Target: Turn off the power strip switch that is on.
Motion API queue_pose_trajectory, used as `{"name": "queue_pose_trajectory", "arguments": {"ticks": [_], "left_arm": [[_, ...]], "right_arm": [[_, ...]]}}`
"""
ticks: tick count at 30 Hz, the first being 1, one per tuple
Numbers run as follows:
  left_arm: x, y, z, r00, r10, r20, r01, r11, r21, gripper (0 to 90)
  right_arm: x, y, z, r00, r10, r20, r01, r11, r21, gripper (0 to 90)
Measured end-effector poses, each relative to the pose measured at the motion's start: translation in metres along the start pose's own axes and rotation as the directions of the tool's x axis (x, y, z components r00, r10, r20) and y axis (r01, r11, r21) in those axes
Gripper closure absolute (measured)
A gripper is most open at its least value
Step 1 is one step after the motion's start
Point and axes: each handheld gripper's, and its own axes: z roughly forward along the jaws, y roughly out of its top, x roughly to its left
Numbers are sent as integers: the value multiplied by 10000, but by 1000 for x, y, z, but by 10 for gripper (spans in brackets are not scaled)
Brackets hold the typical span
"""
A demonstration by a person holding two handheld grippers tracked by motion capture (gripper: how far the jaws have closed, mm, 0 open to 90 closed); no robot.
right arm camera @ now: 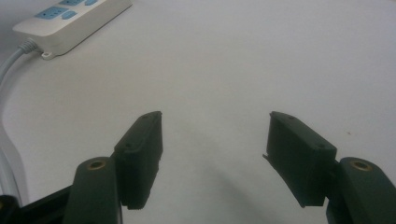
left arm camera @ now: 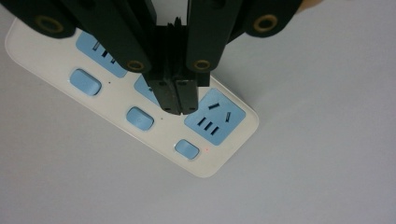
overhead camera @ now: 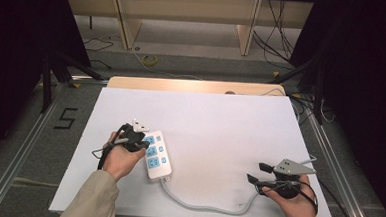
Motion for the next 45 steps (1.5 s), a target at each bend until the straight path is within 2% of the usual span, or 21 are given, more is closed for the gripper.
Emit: {"name": "queue_pose_trajectory", "arguments": {"ticks": [14, 45], "left_arm": [[-3, 8, 6, 9999, 85, 63, -85, 10000, 12, 898], [0, 20, 11, 9998, 122, 138, -124, 9998, 173, 898]], "right_arm": [[0, 0, 0, 10000, 30, -33, -30, 10000, -32, 369], [-1, 0, 1, 9999, 81, -65, -82, 9999, -81, 370]]}}
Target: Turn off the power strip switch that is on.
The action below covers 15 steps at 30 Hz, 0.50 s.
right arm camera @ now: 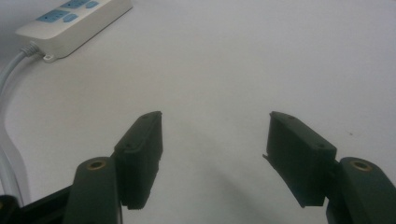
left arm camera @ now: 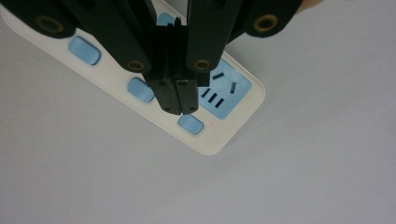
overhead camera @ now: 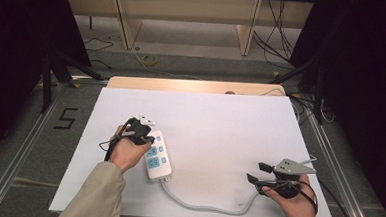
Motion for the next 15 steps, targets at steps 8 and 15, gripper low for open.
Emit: {"name": "queue_pose_trajectory", "arguments": {"ticks": [8, 15], "left_arm": [[1, 4, 2, 10000, 37, 21, -37, 9999, 148, 898], [1, 7, 4, 10000, 46, 38, -47, 9998, 183, 898]], "right_arm": [[0, 0, 0, 10000, 5, 19, -5, 10000, 16, 370], [0, 0, 0, 10000, 4, 25, -4, 10000, 15, 369]]}}
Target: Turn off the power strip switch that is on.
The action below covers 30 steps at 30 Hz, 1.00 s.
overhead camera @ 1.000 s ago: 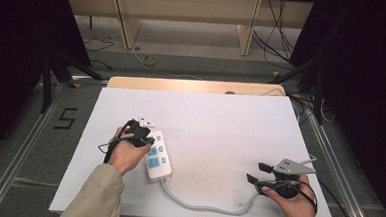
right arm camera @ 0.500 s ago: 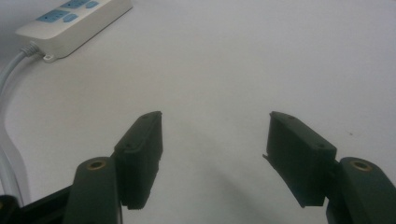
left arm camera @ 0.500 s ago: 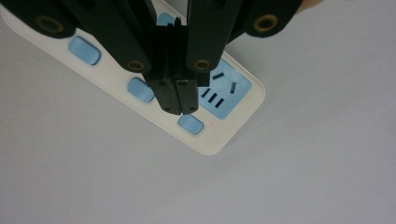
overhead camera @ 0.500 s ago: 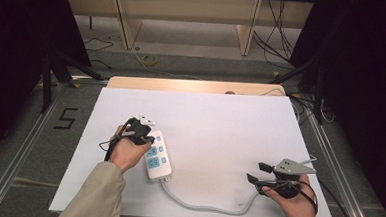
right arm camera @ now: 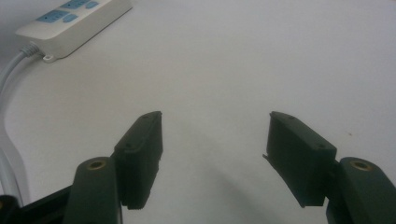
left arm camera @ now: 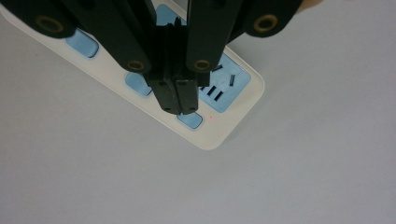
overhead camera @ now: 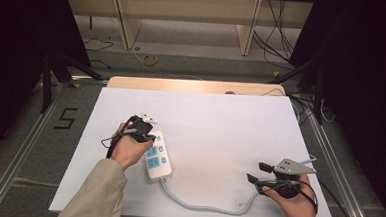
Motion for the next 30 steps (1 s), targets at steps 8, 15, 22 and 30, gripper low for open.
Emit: {"name": "queue_pose_trajectory", "arguments": {"ticks": [8, 15, 22, 30], "left_arm": [[0, 5, 2, 10000, 84, 21, -84, 9999, 102, 898], [1, 8, 3, 10000, 68, 16, -68, 9998, 186, 898], [3, 10, 4, 10000, 39, 33, -40, 9997, 237, 898], [5, 14, 4, 10000, 25, -9, -25, 9996, 285, 898]], "right_arm": [[0, 0, -1, 10000, 5, 11, -5, 10000, 1, 370], [0, 0, -1, 10000, 5, 12, -5, 10000, -14, 370], [0, 0, -1, 10000, 15, 7, -15, 10000, -10, 369], [0, 0, 0, 10000, 53, 9, -53, 10000, -24, 370]]}}
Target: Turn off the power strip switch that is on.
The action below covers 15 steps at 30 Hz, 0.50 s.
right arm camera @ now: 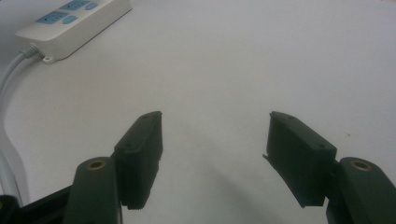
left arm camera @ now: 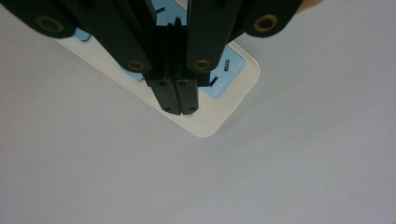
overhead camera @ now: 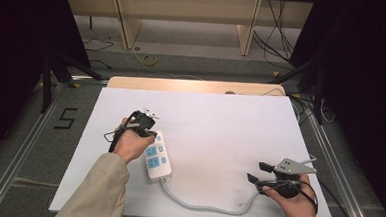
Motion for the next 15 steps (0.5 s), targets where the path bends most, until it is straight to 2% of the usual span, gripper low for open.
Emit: {"name": "queue_pose_trajectory", "arguments": {"ticks": [15], "left_arm": [[0, 2, 5, 10000, 40, 66, -41, 9999, 164, 898]], "right_arm": [[-1, 0, 0, 10000, -9, -28, 9, 10000, -18, 369]]}}
